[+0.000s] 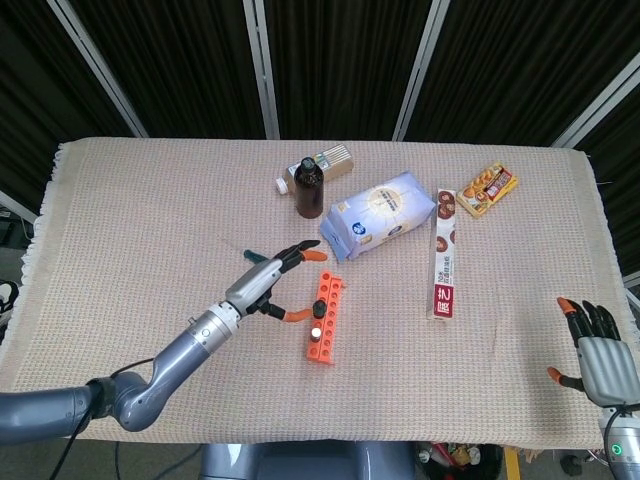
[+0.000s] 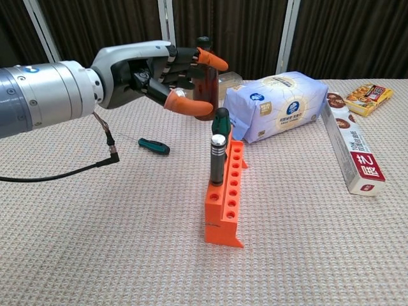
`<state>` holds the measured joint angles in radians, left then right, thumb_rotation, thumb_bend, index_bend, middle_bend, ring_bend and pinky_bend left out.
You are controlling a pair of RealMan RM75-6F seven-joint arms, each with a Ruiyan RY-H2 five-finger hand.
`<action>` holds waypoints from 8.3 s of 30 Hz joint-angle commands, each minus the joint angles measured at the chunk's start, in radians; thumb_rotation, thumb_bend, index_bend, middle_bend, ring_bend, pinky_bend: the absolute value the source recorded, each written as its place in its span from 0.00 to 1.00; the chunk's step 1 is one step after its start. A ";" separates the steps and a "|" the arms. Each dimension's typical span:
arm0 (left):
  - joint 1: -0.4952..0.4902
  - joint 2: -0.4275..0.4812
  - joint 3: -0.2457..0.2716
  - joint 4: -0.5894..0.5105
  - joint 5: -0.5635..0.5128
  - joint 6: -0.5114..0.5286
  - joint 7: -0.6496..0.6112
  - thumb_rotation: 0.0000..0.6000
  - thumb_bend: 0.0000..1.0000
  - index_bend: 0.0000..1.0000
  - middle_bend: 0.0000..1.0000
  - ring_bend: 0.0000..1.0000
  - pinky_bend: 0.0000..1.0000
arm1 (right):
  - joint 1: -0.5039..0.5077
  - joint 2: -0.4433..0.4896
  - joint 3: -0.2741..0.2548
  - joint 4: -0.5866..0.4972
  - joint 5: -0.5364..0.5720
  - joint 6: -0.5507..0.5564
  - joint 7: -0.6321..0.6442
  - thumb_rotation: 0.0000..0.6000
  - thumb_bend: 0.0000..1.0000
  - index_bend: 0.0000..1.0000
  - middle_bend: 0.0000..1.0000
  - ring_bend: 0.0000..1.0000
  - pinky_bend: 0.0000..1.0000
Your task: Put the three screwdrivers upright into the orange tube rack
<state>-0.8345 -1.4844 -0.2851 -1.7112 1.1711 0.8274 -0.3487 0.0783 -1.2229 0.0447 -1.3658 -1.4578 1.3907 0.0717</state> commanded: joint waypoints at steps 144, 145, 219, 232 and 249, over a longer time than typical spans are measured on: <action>-0.149 -0.361 0.117 0.752 -0.143 -0.048 0.947 1.00 0.35 0.61 0.03 0.00 0.02 | -0.022 0.013 0.016 0.010 0.034 0.010 0.015 1.00 0.00 0.05 0.10 0.00 0.06; -0.148 -0.360 0.116 0.751 -0.138 -0.043 0.943 1.00 0.35 0.64 0.05 0.00 0.03 | -0.022 0.013 0.016 0.010 0.034 0.010 0.014 1.00 0.00 0.05 0.10 0.00 0.06; -0.036 -0.137 -0.210 0.140 -0.241 -0.100 -0.238 1.00 0.45 0.76 0.18 0.01 0.05 | -0.030 0.001 0.011 0.039 0.022 0.019 0.055 1.00 0.00 0.06 0.10 0.00 0.06; -0.036 -0.140 -0.197 0.152 -0.231 -0.106 -0.227 1.00 0.45 0.76 0.18 0.01 0.05 | -0.031 -0.002 0.012 0.045 0.024 0.015 0.057 1.00 0.00 0.06 0.10 0.00 0.06; -0.021 -0.176 -0.157 0.181 -0.154 -0.080 -0.226 1.00 0.45 0.76 0.18 0.01 0.05 | -0.032 -0.003 0.014 0.051 0.029 0.011 0.062 1.00 0.00 0.06 0.10 0.00 0.06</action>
<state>-0.8612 -1.6566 -0.4499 -1.5331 1.0046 0.7440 -0.5690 0.0464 -1.2256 0.0588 -1.3146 -1.4285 1.4014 0.1339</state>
